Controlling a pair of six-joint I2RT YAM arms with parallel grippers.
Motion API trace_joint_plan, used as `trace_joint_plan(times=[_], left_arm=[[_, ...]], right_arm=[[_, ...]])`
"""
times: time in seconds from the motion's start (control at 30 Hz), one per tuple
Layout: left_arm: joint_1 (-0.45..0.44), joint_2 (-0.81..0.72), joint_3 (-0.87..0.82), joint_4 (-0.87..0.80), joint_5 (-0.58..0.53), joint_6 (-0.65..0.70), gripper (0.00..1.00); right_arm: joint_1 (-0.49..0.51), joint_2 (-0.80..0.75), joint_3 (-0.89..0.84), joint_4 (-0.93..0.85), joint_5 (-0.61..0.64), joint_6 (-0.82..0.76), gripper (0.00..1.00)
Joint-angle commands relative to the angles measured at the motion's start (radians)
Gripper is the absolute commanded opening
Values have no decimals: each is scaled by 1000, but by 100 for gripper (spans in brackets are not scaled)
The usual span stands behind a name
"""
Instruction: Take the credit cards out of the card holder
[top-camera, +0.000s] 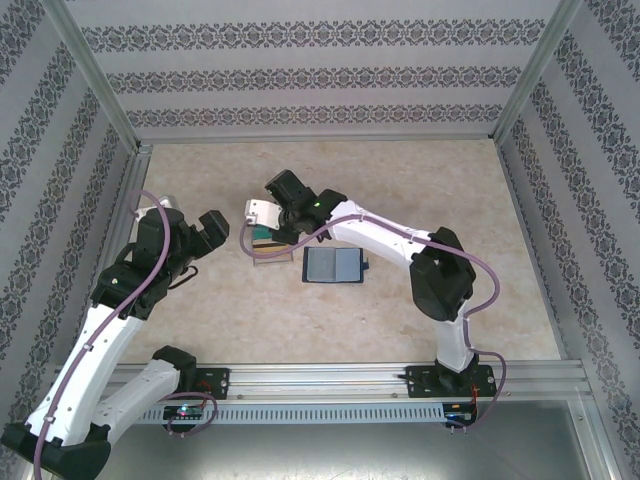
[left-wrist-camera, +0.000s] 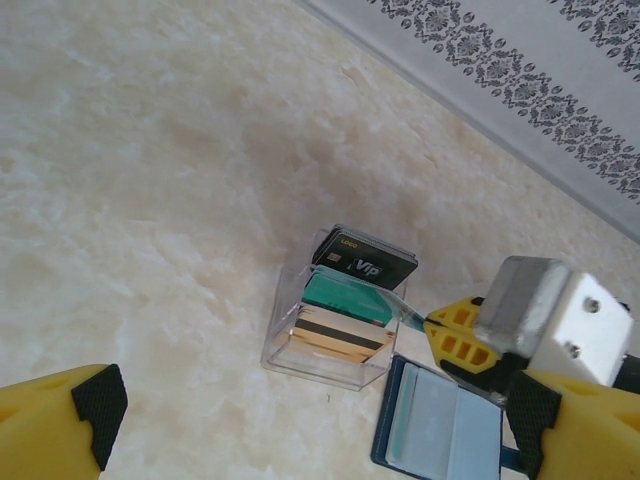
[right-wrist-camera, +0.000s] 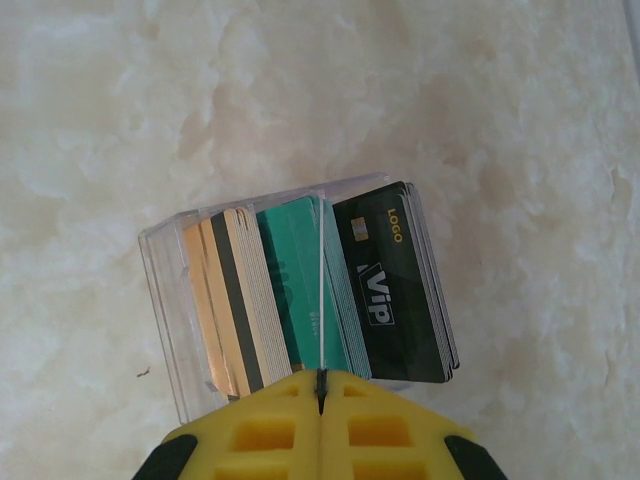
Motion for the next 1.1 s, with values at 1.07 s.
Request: trace_joint_plan(times=[1.07], left_arm=[[31,-22,-18,-55,-20,-2,99]], right_arm=[[26,146,28,96,117,-68,3]])
